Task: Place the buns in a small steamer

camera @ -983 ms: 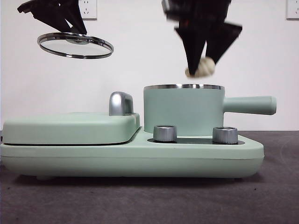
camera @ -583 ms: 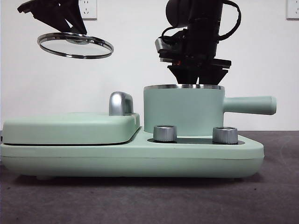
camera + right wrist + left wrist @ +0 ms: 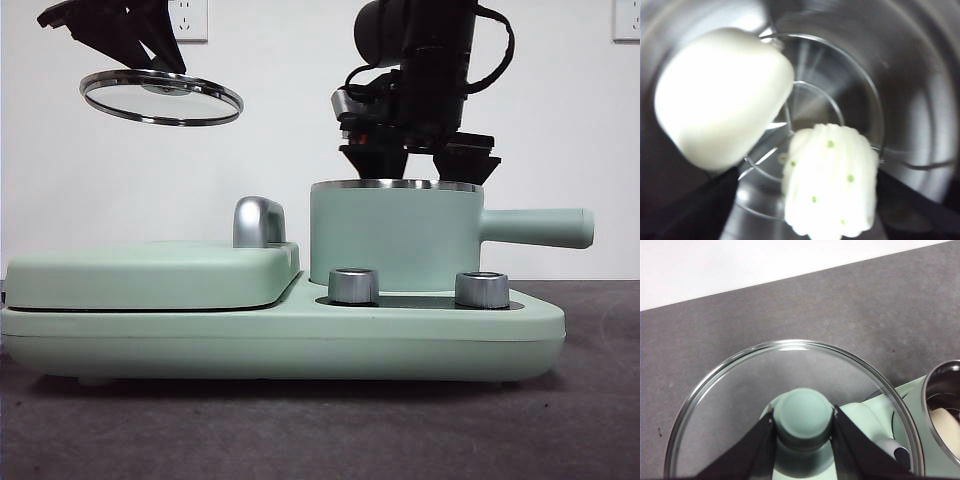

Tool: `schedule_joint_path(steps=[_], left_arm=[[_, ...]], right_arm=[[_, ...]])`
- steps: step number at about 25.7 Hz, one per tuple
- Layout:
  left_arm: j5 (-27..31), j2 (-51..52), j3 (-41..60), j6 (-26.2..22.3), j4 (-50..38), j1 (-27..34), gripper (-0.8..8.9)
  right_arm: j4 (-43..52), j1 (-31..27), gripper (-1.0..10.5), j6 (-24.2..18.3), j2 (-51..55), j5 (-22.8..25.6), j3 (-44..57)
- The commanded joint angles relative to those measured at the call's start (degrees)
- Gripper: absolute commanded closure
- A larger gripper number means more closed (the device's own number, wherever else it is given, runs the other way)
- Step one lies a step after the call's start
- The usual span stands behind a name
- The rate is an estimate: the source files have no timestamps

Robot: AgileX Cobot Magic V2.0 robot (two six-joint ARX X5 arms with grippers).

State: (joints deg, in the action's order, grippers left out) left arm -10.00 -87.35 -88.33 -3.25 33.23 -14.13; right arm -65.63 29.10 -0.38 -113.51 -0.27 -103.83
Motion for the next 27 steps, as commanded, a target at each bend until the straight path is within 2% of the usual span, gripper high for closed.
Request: schedule_joint_path(steps=[1,8,12,14,18,24,27], left_arm=[[-0.11,0.09,-1.46,0.28,-1.53,-0.26,8.06],[-0.11,0.09,-1.46,0.26,-1.55,-0.24,8.06],[-0.11,0.09,-1.46,0.28,-1.55,-0.26,8.06],[-0.11,0.09,-1.46,0.28,-1.55,-0.26,8.06],[-0.11,0.09,-1.49,0.35,-1.55,-0.61,8.06],[-0.11,0.09,-1.46,0.96,-1.53,-2.36,8.06],[-0.11,0.09,-1.46,1.05,-1.49,-3.96,8.06]], right_arm=[[-0.72,0.24,5.0,0.33,-1.44,0.31,-2.03],[-5.22,0.37,5.0,0.46,-1.44,1.29,-11.37],[-12.68,0.39,5.0,1.86,-0.9,1.81,-19.85],[-15.69,0.39,5.0,2.01,1.79,1.81,-20.22],[-15.74,1.22,5.0,3.39,12.81,1.36,-15.21],[-15.72,2.95,5.0,4.68,32.83,1.38,0.35],[-14.56,4.37,5.0,7.26,42.84,1.4,8.98]])
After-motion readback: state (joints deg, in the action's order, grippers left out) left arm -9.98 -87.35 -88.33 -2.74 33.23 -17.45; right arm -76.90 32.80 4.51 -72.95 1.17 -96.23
